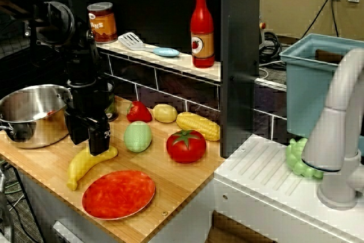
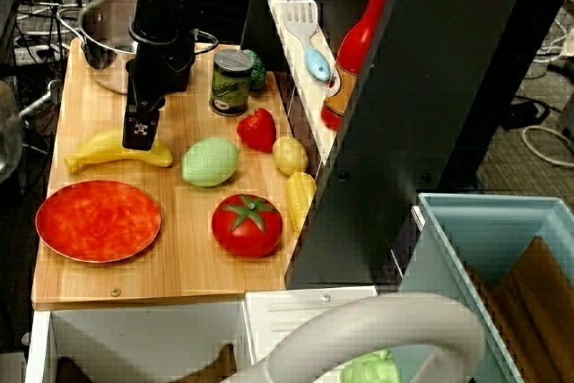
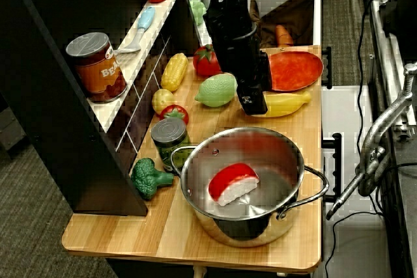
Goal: Put banana on plate
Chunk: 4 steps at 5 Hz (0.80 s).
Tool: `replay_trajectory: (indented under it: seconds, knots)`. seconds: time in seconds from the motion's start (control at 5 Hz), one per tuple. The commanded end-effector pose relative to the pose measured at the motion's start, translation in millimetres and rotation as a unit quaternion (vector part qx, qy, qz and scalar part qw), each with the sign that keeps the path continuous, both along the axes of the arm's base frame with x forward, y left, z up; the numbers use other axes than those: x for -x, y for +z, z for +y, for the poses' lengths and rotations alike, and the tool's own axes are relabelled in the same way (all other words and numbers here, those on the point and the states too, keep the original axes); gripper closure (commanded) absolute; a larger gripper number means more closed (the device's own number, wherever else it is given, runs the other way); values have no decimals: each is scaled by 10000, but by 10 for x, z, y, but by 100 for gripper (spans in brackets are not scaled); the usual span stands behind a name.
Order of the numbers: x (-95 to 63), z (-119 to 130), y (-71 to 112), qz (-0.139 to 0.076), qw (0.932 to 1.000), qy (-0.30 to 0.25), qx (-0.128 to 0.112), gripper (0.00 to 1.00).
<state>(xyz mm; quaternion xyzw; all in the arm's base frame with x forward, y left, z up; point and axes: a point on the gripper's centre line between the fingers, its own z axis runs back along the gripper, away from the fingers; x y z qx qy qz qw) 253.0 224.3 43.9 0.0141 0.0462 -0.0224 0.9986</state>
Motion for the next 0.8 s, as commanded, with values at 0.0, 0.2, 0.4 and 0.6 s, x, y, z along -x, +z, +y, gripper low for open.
replay_trajectory:
  seconds: [0.0, 0.2, 0.4, 0.6]
  knots:
    - [-44, 98, 77, -191, 9995, 213, -93, 0]
    - [-22, 99, 19, -227, 9994, 210, -122, 0]
    - [1, 101, -27, -253, 9993, 205, -169, 0]
    - [16, 97, -46, -304, 9991, 208, -194, 0]
